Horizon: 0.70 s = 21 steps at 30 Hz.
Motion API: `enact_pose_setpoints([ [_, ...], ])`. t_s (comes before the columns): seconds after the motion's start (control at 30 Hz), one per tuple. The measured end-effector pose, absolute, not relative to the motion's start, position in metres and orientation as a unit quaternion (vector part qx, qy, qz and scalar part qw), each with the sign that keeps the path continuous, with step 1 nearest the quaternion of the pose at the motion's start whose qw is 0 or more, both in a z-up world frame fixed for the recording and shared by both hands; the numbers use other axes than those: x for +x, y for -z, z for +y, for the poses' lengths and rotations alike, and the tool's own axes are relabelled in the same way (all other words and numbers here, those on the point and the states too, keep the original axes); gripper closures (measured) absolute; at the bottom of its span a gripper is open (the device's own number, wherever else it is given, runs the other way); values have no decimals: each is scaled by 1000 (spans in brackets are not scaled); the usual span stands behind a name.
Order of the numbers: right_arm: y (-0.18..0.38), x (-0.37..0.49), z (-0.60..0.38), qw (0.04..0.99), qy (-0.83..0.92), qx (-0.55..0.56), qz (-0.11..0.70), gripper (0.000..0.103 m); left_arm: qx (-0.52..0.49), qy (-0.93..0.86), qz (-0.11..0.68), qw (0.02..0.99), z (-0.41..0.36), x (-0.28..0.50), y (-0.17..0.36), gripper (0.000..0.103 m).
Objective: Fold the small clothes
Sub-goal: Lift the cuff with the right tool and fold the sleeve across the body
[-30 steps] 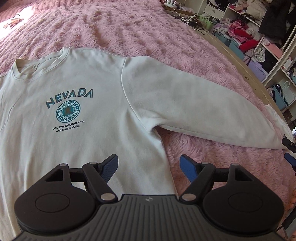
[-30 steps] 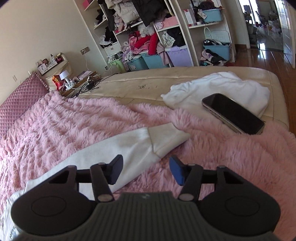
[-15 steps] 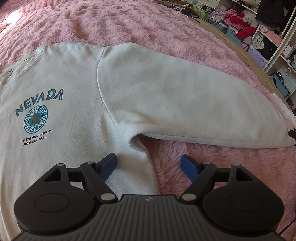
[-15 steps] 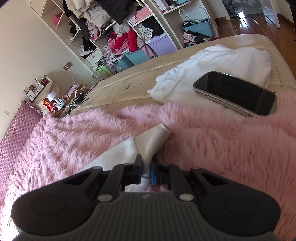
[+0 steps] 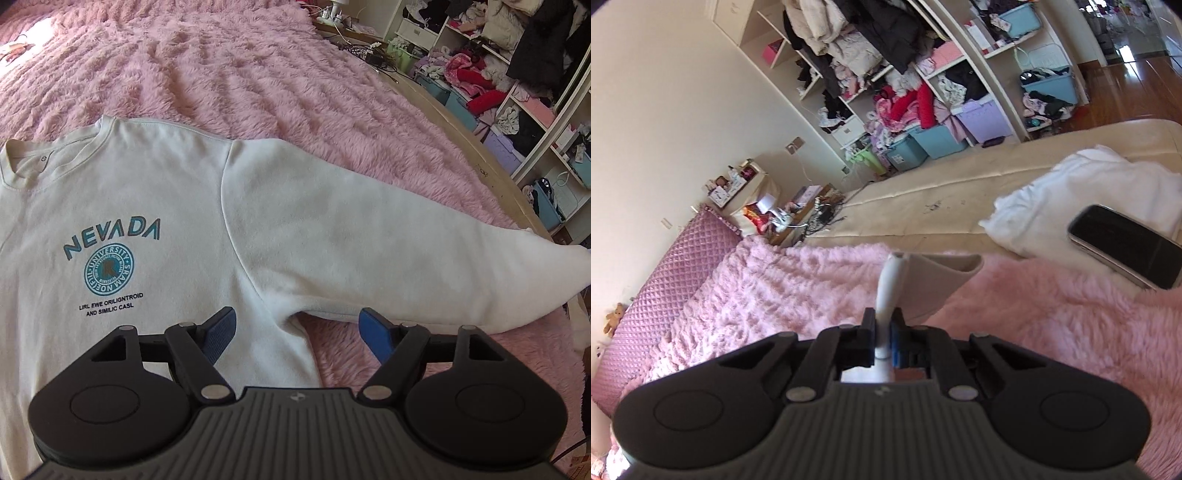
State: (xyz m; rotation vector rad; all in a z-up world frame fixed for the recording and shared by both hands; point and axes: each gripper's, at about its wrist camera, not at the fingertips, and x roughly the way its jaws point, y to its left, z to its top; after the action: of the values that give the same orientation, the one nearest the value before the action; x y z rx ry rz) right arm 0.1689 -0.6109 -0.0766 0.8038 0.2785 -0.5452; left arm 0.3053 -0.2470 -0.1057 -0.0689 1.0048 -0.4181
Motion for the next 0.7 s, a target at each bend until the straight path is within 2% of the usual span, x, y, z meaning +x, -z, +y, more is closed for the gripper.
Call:
enact_pose_setpoints([
  [0.37, 0, 226, -462, 921, 90, 365, 103, 101, -61, 140, 456, 877, -116, 278, 69, 14],
  [0.53, -6, 256, -367, 928, 4, 352, 119, 101, -103, 89, 451, 882, -29, 264, 69, 14],
  [0.7, 11, 282, -263, 926, -79, 335, 156, 101, -127, 23, 438, 890, 49, 249, 73, 14],
])
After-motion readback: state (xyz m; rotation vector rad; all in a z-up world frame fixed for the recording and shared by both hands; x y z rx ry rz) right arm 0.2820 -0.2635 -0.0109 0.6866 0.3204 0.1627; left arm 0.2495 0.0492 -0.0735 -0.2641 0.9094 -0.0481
